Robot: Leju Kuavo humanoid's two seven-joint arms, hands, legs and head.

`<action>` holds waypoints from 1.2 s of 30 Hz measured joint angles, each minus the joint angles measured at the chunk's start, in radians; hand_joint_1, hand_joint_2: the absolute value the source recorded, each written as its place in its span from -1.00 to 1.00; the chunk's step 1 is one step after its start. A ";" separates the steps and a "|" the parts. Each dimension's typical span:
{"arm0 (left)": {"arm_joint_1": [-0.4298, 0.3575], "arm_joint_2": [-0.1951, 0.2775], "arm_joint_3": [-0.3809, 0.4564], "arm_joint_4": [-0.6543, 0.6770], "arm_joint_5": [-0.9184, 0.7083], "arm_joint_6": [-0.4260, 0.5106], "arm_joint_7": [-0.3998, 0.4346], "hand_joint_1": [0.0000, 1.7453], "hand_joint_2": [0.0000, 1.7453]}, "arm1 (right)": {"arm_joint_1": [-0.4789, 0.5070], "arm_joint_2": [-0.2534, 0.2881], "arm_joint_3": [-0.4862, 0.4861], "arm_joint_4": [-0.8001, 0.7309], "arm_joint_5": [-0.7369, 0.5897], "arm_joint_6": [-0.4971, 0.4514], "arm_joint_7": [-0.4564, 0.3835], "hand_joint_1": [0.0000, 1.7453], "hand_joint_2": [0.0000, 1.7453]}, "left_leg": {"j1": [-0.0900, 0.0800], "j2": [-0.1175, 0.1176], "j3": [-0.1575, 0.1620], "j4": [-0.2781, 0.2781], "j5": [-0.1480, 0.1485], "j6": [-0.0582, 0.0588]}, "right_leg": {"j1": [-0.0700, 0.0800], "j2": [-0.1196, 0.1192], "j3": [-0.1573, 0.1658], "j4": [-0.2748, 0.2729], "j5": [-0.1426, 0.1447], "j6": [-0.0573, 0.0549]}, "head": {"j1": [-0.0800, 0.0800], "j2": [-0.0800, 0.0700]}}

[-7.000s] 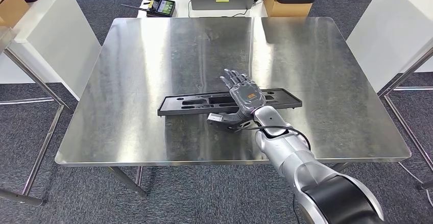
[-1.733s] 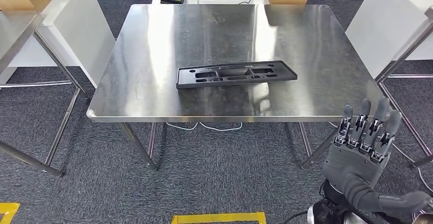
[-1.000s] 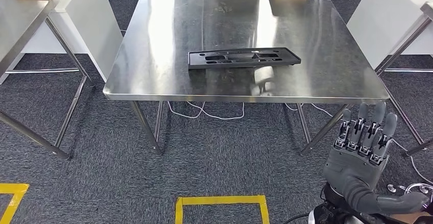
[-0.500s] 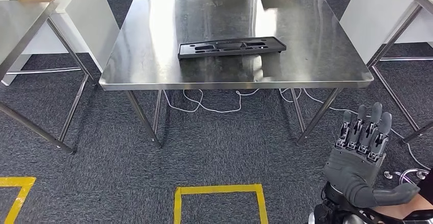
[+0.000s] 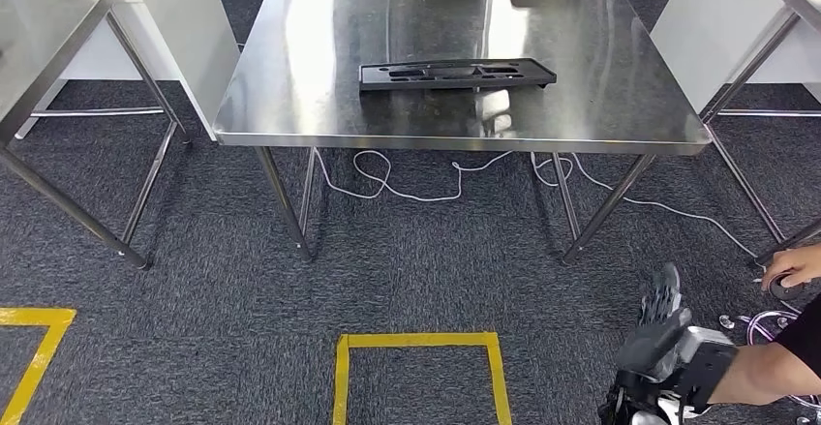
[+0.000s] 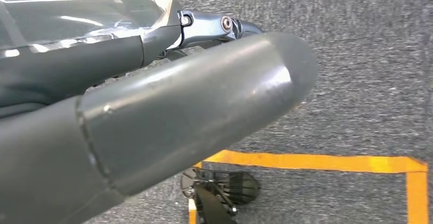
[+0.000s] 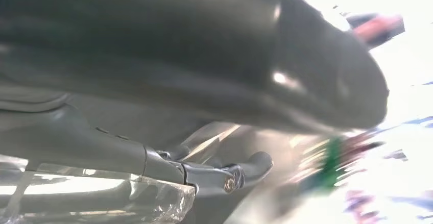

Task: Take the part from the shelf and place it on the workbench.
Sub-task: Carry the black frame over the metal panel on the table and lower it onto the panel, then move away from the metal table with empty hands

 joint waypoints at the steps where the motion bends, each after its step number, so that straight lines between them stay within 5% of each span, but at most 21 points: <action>1: 0.000 0.000 -0.003 0.000 0.003 0.000 0.000 -1.00 -1.00 | -0.022 -0.017 -0.016 0.112 0.060 -0.052 0.004 -1.00 -1.00 | 0.001 0.000 -0.011 0.001 0.008 -0.003 | -0.004 0.000 0.026 -0.024 0.017 0.012 | 0.001 0.000; 3: -0.001 0.000 -0.007 0.000 0.010 0.000 -0.002 -1.00 -1.00 | -0.072 -0.050 -0.031 0.338 0.189 -0.176 0.034 -1.00 -1.00 | 0.002 -0.001 -0.030 0.005 0.023 -0.014 | -0.010 0.000 0.121 -0.158 0.052 0.031 | 0.002 0.000; 5: -0.004 0.000 -0.009 0.000 0.016 0.001 -0.006 -1.00 -1.00 | -0.107 -0.072 -0.024 0.528 0.313 -0.285 0.103 -1.00 -1.00 | -0.001 -0.002 -0.042 0.010 0.036 -0.028 | -0.005 0.004 0.185 -0.265 0.059 0.029 | 0.002 0.000; 8: -0.003 0.000 -0.010 0.000 0.019 0.002 -0.010 -1.00 -1.00 | -0.121 -0.083 -0.008 0.736 0.403 -0.329 0.217 -1.00 -1.00 | 0.000 -0.006 -0.050 0.015 0.047 -0.044 | -0.005 0.004 0.175 -0.284 0.062 0.008 | -0.002 0.000; 10: -0.001 0.000 -0.014 0.000 0.018 0.002 -0.011 -1.00 -1.00 | -0.122 -0.085 -0.003 0.832 0.410 -0.316 0.271 -1.00 -1.00 | 0.005 -0.007 -0.068 0.059 -0.006 -0.052 | -0.012 0.000 0.167 -0.283 0.075 -0.014 | -0.004 0.000; 12: -0.001 0.000 -0.022 0.000 0.018 0.002 -0.011 -1.00 -1.00 | -0.122 -0.085 0.000 0.904 0.409 -0.296 0.313 -1.00 -1.00 | 0.007 -0.007 -0.105 0.177 -0.108 -0.058 | -0.008 -0.003 0.153 -0.282 0.092 -0.033 | -0.006 0.000; 14: -0.001 0.001 -0.029 0.000 0.016 0.002 -0.010 -1.00 -1.00 | -0.117 -0.087 0.000 0.964 0.407 -0.277 0.370 -1.00 -1.00 | 0.007 -0.008 -0.126 0.290 -0.165 -0.059 | 0.000 -0.004 0.132 -0.279 0.106 -0.039 | -0.006 0.000; 16: -0.001 0.001 -0.034 0.000 0.012 0.002 -0.007 -1.00 -1.00 | -0.104 -0.089 0.000 1.014 0.410 -0.261 0.453 -1.00 -1.00 | 0.007 -0.008 -0.082 0.277 -0.144 -0.056 | 0.004 -0.004 0.115 -0.274 0.116 -0.038 | -0.006 0.000; 19: -0.006 0.002 -0.044 0.000 0.007 0.002 -0.001 -1.00 -1.00 | -0.082 -0.088 0.005 1.065 0.439 -0.250 0.561 -1.00 -1.00 | 0.004 -0.012 0.063 0.077 -0.096 -0.040 | 0.009 -0.003 0.100 -0.266 0.127 -0.027 | -0.006 0.000; 20: -0.008 0.002 -0.048 0.000 0.007 0.002 0.000 -1.00 -1.00 | -0.078 -0.087 0.007 1.077 0.449 -0.248 0.582 -1.00 -1.00 | 0.001 -0.013 0.089 0.033 -0.095 -0.036 | 0.011 -0.003 0.096 -0.265 0.131 -0.021 | -0.005 0.000; 24: -0.011 0.002 -0.057 0.000 0.001 0.002 0.005 -1.00 -1.00 | -0.071 -0.083 0.011 1.106 0.446 -0.247 0.612 -1.00 -1.00 | -0.004 -0.008 0.085 0.000 -0.078 -0.015 | 0.011 0.000 0.079 -0.250 0.134 0.003 | -0.004 0.000; 26: -0.012 0.002 -0.061 0.000 -0.001 0.002 0.007 -1.00 -1.00 | -0.069 -0.082 0.011 1.115 0.438 -0.246 0.610 -1.00 -1.00 | -0.002 -0.002 0.069 -0.009 -0.058 0.000 | 0.011 0.002 0.046 -0.174 0.071 -0.004 | 0.001 0.000; 28: -0.012 0.002 -0.066 0.000 -0.001 0.003 0.009 -1.00 -1.00 | -0.068 -0.081 0.011 1.121 0.432 -0.243 0.596 -1.00 -1.00 | -0.004 0.001 0.047 -0.009 -0.042 0.005 | 0.007 0.003 0.006 -0.047 -0.004 -0.011 | 0.006 0.000; 29: -0.011 0.002 -0.068 0.000 -0.001 0.004 0.009 -1.00 -1.00 | -0.067 -0.081 0.010 1.123 0.430 -0.240 0.586 -1.00 -1.00 | -0.005 0.003 0.035 -0.009 -0.034 0.005 | 0.005 0.003 -0.003 0.001 -0.020 -0.006 | 0.006 0.000; 31: -0.010 0.002 -0.073 0.000 -0.001 0.005 0.010 -1.00 -1.00 | -0.066 -0.082 0.010 1.125 0.428 -0.236 0.568 -1.00 -1.00 | -0.004 0.005 0.013 -0.007 -0.017 0.000 | 0.001 0.003 0.033 -0.006 0.002 0.015 | 0.007 0.000; 33: -0.010 0.002 -0.076 0.000 -0.001 0.006 0.010 -1.00 -1.00 | -0.067 -0.083 0.010 1.126 0.429 -0.234 0.558 -1.00 -1.00 | -0.005 0.006 -0.004 -0.001 -0.004 -0.009 | -0.002 0.003 0.135 -0.146 0.041 0.029 | 0.008 0.000; 35: -0.010 0.002 -0.078 0.000 0.002 0.009 0.010 -1.00 -1.00 | -0.068 -0.083 0.010 1.127 0.436 -0.232 0.547 -1.00 -1.00 | -0.007 0.006 -0.013 0.005 0.009 -0.021 | 0.004 0.006 0.213 -0.273 0.044 0.022 | 0.007 0.000; 36: -0.010 0.002 -0.078 0.000 0.004 0.011 0.009 -1.00 -1.00 | -0.068 -0.083 0.010 1.127 0.442 -0.229 0.541 -1.00 -1.00 | -0.009 0.006 -0.017 0.007 0.015 -0.026 | 0.008 0.007 0.225 -0.300 0.039 0.017 | 0.006 0.000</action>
